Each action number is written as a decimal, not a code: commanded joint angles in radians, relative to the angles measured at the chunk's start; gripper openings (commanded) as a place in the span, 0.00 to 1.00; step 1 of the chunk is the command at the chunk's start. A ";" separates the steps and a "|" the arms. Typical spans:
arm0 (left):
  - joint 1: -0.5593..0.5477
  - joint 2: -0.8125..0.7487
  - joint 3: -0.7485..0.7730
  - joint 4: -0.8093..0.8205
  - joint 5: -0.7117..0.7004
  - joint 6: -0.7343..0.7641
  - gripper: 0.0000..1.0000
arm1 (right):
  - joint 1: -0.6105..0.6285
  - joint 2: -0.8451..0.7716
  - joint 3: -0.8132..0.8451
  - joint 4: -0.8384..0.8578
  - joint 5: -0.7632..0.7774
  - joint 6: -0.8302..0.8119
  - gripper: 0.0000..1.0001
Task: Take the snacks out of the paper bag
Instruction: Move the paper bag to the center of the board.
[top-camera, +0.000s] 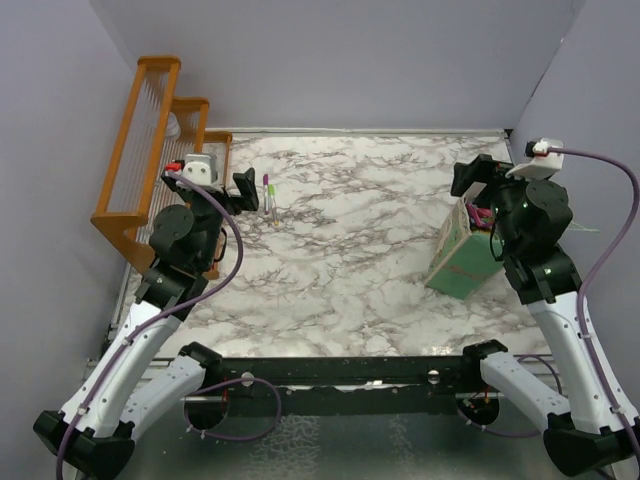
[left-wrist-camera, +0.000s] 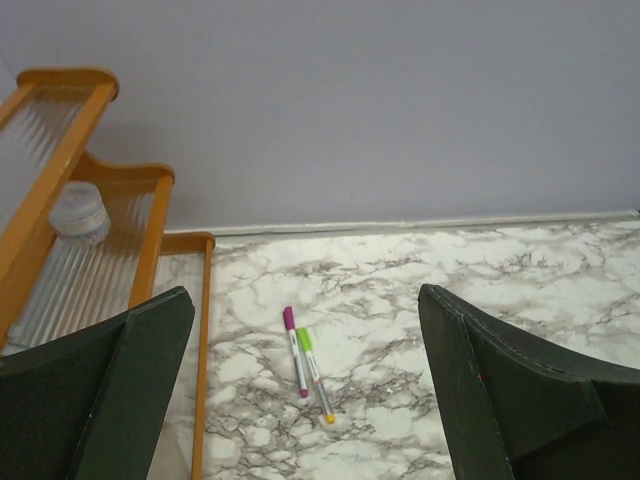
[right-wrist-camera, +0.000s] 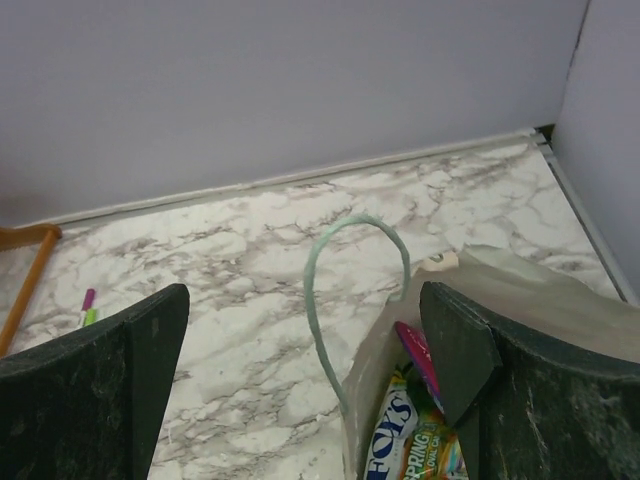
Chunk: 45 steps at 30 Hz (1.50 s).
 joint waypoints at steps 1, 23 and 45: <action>0.012 0.004 -0.040 0.080 0.034 -0.063 0.98 | -0.018 -0.005 -0.016 -0.048 0.138 0.087 0.99; 0.023 0.097 -0.066 0.123 0.105 -0.145 0.95 | -0.036 0.073 0.007 -0.100 -0.015 0.341 0.82; 0.009 0.117 -0.065 0.125 0.125 -0.160 0.96 | -0.002 0.445 0.107 0.478 -0.832 0.541 0.07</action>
